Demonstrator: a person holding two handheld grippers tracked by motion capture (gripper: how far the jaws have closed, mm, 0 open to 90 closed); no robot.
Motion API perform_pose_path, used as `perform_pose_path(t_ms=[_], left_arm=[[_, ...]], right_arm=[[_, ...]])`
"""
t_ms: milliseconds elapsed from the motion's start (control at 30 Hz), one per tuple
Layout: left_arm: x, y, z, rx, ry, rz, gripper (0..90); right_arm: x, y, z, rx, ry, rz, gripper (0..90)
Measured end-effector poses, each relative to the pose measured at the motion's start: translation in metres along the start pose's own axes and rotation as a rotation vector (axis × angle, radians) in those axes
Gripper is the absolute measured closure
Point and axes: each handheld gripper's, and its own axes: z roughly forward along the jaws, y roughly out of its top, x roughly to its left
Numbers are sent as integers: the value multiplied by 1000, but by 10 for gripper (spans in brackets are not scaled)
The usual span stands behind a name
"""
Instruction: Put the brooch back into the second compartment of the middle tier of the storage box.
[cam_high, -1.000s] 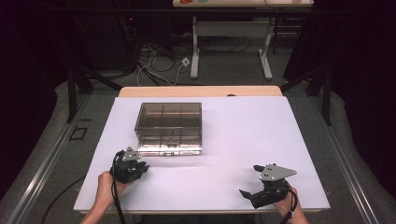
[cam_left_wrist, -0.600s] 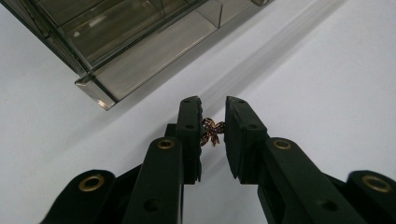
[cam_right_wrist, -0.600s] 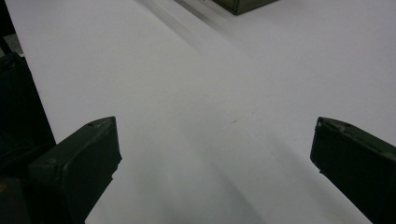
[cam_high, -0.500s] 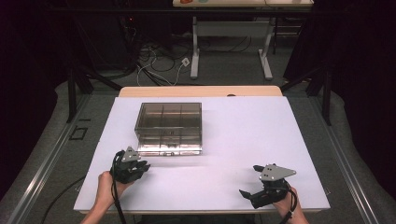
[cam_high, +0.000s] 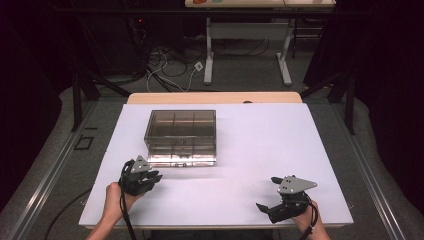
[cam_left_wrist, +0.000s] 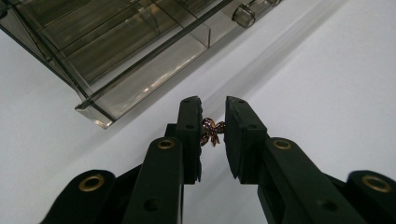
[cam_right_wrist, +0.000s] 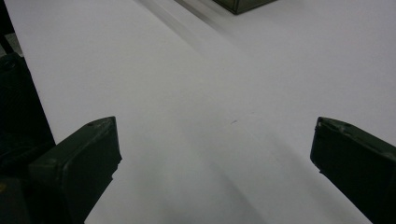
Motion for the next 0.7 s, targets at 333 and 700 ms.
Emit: perform_pose_path(t_ms=[333,700], left_arm=[[-2,8,-3,-10,-3,16,763],[-3,15,-5,-29,6,34,763]], right_arm=[[0,0,0,2,1,1,10],[0,0,1,-2,-3,0,10]])
